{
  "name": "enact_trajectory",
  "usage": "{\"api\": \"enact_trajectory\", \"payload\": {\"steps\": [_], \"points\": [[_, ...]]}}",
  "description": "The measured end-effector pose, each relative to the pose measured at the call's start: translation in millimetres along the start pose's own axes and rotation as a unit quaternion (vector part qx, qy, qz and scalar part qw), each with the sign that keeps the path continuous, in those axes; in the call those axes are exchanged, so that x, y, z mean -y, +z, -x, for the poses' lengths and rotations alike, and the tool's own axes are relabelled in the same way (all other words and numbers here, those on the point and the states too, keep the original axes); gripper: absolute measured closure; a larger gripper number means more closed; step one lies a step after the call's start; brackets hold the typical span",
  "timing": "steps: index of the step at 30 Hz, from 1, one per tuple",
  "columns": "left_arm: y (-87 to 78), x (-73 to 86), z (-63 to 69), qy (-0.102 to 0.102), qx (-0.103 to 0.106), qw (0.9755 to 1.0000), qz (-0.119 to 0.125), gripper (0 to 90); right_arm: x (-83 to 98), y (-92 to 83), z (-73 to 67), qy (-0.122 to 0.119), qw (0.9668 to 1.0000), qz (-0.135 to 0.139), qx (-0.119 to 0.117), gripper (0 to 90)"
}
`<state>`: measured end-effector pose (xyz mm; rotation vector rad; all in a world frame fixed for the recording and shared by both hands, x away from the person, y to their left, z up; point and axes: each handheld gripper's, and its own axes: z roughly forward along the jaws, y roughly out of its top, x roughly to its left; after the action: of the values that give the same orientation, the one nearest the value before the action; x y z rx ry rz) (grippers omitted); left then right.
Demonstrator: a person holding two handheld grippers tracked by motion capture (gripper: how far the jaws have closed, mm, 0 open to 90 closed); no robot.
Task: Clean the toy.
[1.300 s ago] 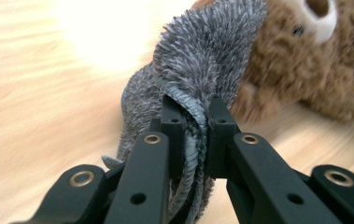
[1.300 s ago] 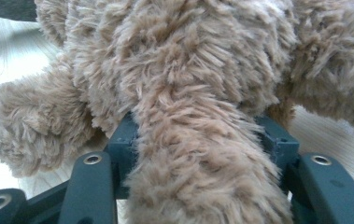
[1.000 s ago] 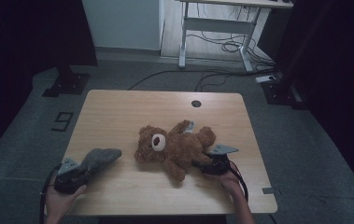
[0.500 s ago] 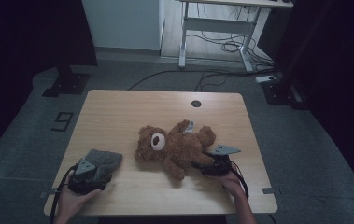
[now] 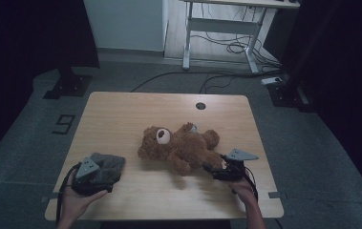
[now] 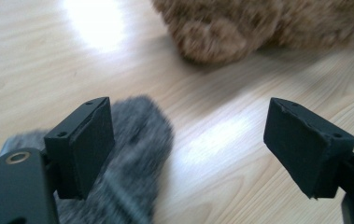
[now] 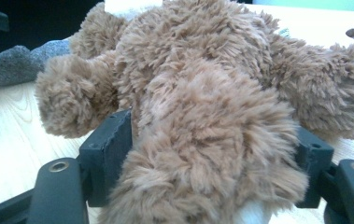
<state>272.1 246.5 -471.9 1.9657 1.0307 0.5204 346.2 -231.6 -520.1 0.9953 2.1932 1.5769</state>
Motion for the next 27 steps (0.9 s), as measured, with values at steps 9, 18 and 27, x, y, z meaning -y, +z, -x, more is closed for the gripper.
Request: {"api": "enact_trajectory", "payload": {"steps": [9, 18, 27], "points": [[16.1, -32.1, 27.9, 0.010, 0.041, 0.9988, 0.026, 18.0, -1.7, -16.5, -0.8, 0.006, 0.9998, 0.016, 0.007, 26.2], [43.0, -38.1, 44.8, 0.017, 0.065, 0.9978, 0.006, 18.9, 1.2, -34.3, -2.5, 0.013, 0.9995, 0.028, 0.011, 25.6], [55.3, -20.2, 53.5, 0.006, 0.078, 0.9969, -0.012, 21.0, 14.5, -54.7, -10.0, 0.024, 0.9989, 0.032, 0.025, 23.9]]}}
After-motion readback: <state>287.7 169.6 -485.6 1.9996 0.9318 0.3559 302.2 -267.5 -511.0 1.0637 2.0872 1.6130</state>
